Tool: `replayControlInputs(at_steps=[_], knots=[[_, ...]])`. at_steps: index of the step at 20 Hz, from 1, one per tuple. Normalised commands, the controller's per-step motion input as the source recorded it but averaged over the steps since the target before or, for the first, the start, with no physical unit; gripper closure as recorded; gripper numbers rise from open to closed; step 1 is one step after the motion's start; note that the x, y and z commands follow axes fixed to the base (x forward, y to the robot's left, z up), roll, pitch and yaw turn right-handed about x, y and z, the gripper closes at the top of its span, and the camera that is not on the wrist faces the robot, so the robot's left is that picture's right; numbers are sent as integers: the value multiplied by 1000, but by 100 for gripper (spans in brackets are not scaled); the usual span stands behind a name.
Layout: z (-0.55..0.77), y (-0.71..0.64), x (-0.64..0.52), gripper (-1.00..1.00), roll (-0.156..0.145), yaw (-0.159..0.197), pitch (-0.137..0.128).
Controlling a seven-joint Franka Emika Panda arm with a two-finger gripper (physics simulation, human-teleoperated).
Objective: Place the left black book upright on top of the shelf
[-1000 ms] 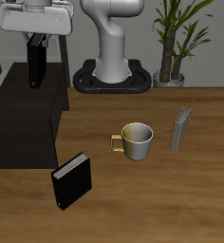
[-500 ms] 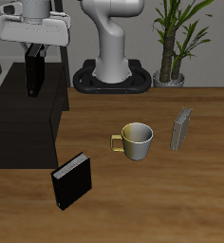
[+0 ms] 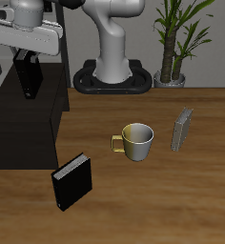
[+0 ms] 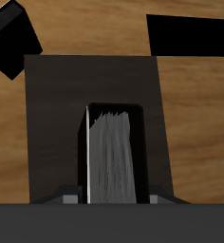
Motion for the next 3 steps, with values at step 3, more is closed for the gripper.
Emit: replayControlInputs(at_steps=[3], knots=[[9, -122, -57, -100, -30, -12, -7]])
